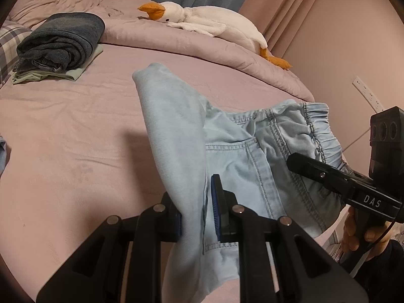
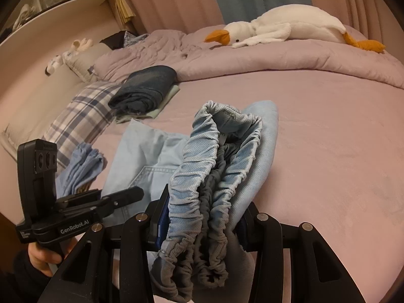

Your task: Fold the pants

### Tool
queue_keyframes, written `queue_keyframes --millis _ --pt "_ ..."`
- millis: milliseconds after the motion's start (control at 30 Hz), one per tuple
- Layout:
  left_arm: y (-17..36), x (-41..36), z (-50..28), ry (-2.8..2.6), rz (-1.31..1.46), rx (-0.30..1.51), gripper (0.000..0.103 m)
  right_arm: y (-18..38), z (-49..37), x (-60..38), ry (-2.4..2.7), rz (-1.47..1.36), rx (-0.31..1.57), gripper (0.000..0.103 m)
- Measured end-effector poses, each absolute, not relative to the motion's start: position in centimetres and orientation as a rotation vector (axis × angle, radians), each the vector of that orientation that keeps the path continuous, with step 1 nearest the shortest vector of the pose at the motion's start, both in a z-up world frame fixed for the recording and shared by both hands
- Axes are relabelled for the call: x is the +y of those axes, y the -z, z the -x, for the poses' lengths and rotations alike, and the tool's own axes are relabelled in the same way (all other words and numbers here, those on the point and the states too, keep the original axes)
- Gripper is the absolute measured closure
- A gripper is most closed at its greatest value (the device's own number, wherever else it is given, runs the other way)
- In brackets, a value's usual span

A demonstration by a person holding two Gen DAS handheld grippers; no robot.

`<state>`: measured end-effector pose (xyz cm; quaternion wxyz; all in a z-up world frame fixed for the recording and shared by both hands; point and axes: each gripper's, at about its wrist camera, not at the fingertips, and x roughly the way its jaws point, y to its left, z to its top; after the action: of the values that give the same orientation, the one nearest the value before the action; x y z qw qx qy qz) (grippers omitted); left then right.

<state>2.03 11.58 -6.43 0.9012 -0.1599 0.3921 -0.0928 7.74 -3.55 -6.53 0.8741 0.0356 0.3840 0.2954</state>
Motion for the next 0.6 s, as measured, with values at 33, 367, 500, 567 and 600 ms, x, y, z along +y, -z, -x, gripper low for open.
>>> queue_keyframes --millis 33,367,500,567,600 --pt "6.4 11.7 -2.2 0.191 0.330 0.811 0.087 6.6 -7.9 -3.4 -0.617 -0.074 0.802 0.058" --pt "6.4 12.4 -4.6 0.190 0.311 0.808 0.087 6.5 -9.4 -2.8 -0.611 -0.079 0.795 0.058" --pt "6.5 12.7 -5.7 0.188 0.302 0.808 0.087 6.5 -10.2 -2.7 -0.609 -0.081 0.792 0.058" --pt "6.5 12.7 -6.3 0.186 0.299 0.809 0.087 6.6 -10.7 -2.6 -0.609 -0.082 0.791 0.058" --pt "6.6 12.8 -6.5 0.185 0.299 0.809 0.087 6.6 -10.9 -2.6 -0.608 -0.082 0.791 0.058"
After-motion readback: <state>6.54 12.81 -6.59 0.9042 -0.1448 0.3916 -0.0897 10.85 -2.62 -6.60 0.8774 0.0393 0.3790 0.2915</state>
